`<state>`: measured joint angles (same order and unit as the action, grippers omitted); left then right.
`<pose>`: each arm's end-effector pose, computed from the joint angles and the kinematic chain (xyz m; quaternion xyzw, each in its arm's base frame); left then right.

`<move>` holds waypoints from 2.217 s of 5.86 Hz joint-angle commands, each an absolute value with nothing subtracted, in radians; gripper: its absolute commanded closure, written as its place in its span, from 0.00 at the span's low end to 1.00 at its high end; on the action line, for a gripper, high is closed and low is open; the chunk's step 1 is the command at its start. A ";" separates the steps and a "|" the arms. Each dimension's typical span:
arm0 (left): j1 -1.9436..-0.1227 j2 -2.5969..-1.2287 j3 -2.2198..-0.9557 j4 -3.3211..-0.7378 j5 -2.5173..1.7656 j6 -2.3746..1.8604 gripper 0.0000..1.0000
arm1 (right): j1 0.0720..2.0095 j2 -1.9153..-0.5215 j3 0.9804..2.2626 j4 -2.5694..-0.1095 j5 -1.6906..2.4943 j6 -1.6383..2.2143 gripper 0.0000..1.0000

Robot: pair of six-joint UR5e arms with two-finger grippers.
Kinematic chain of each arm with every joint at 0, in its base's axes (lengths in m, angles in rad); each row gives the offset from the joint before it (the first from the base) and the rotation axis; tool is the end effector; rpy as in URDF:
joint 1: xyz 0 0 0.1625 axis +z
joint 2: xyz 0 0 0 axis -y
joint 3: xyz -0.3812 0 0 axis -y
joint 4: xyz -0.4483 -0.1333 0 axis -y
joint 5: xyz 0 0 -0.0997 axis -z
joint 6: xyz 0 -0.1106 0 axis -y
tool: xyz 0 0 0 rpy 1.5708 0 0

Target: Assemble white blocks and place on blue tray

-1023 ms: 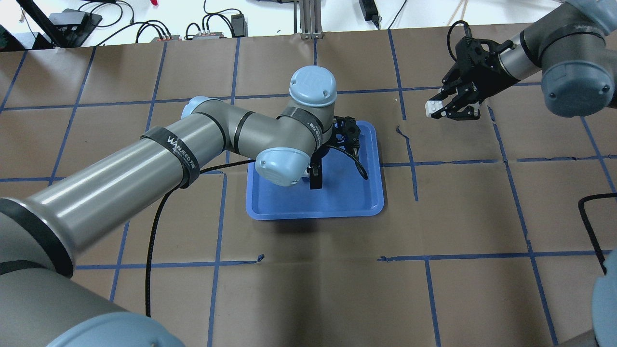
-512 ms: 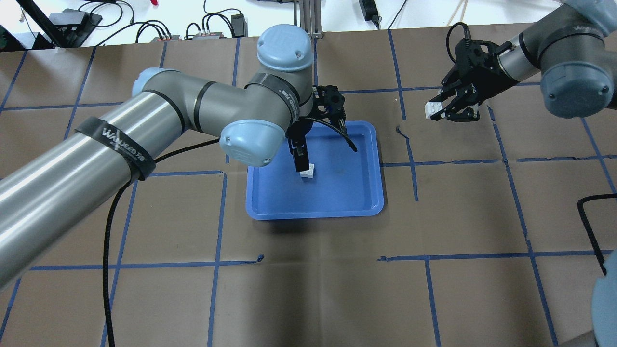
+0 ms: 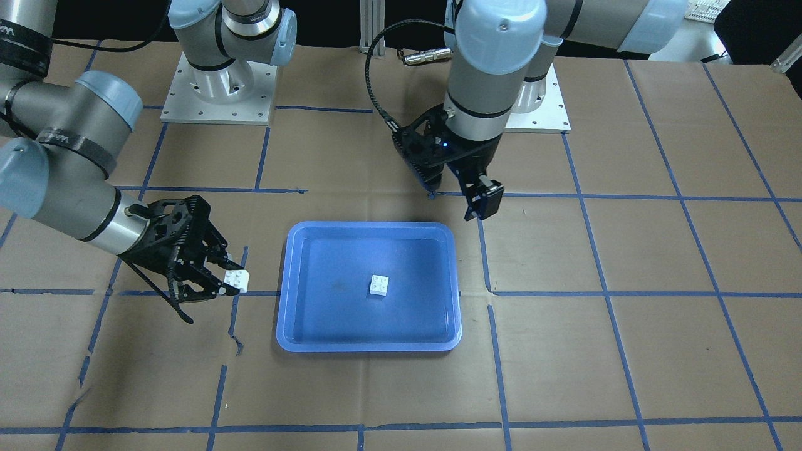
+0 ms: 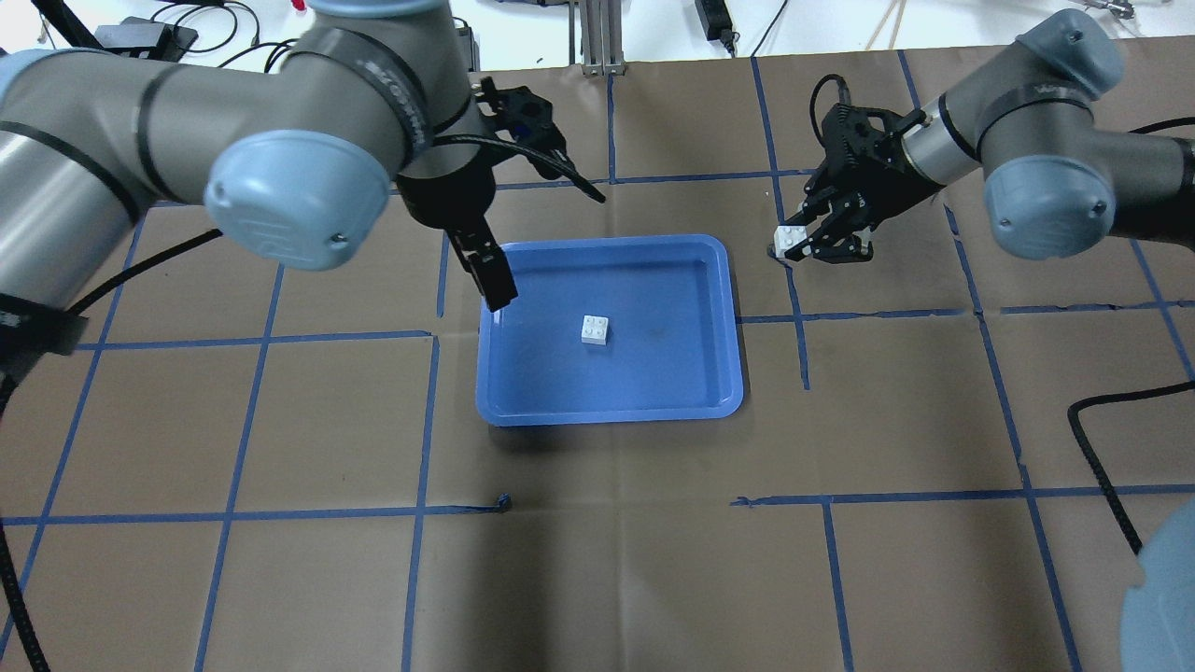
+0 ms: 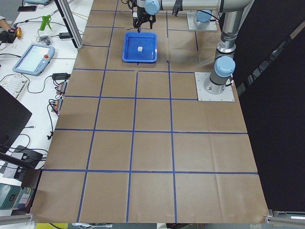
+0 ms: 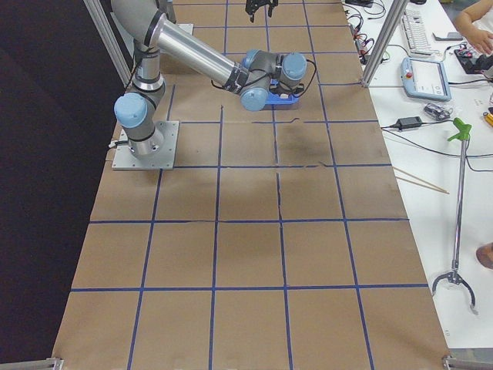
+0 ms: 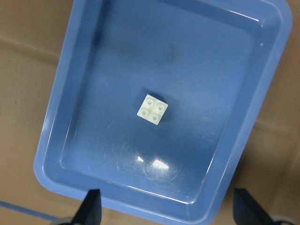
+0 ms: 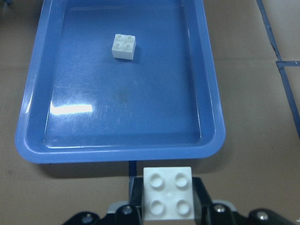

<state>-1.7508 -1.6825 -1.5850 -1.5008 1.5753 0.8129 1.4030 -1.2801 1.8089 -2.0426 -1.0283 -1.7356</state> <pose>-0.2346 -0.5475 0.3690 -0.4762 -0.8789 -0.0273 0.0066 0.0891 -0.6140 0.2013 -0.6745 0.6874 -0.2022 0.1778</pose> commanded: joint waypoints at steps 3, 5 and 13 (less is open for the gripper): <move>-1.636 -1.502 -1.580 -1.689 1.675 0.360 0.02 | 1.621 -1.250 1.916 -2.374 -1.028 -1.418 0.81; -1.608 -1.488 -1.569 -1.620 1.675 0.063 0.02 | 1.698 -1.156 1.930 -2.569 -1.040 -1.259 0.81; -1.532 -1.480 -1.565 -1.632 1.595 0.028 0.01 | 1.721 -1.081 1.962 -2.665 -1.094 -1.206 0.81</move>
